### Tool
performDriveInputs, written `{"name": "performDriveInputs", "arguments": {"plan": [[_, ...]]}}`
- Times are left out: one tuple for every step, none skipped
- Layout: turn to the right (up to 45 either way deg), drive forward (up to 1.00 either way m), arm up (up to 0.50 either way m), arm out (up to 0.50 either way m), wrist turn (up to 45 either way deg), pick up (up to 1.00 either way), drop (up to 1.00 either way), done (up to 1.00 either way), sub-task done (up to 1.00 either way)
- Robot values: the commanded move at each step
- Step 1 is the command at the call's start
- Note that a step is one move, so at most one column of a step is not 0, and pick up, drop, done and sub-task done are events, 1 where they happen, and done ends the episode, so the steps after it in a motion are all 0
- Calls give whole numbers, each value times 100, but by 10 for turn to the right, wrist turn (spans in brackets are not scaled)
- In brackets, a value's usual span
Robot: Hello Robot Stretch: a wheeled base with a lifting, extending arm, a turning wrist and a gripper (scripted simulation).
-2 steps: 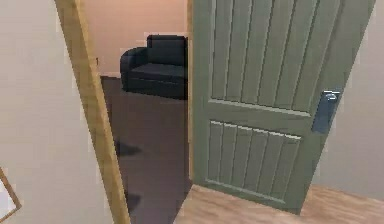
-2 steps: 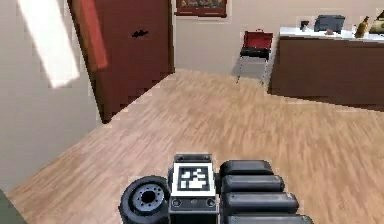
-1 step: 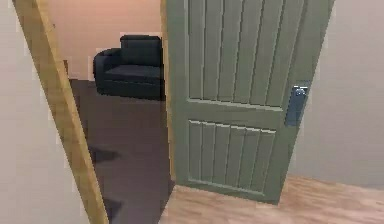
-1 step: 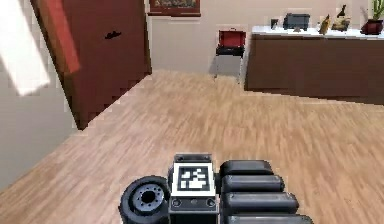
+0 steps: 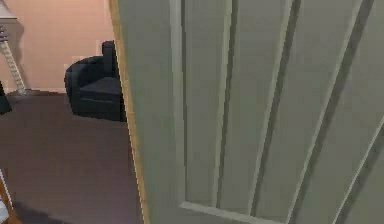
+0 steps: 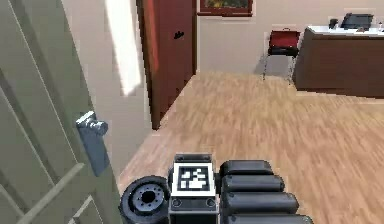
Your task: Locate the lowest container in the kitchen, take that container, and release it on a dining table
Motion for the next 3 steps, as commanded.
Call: {"name": "performDriveInputs", "arguments": {"plan": [[-450,0,0,0,0,0,0,0,0],[-90,0,0,0,0,0,0,0,0],[-30,0,0,0,0,0,0,0,0]]}}
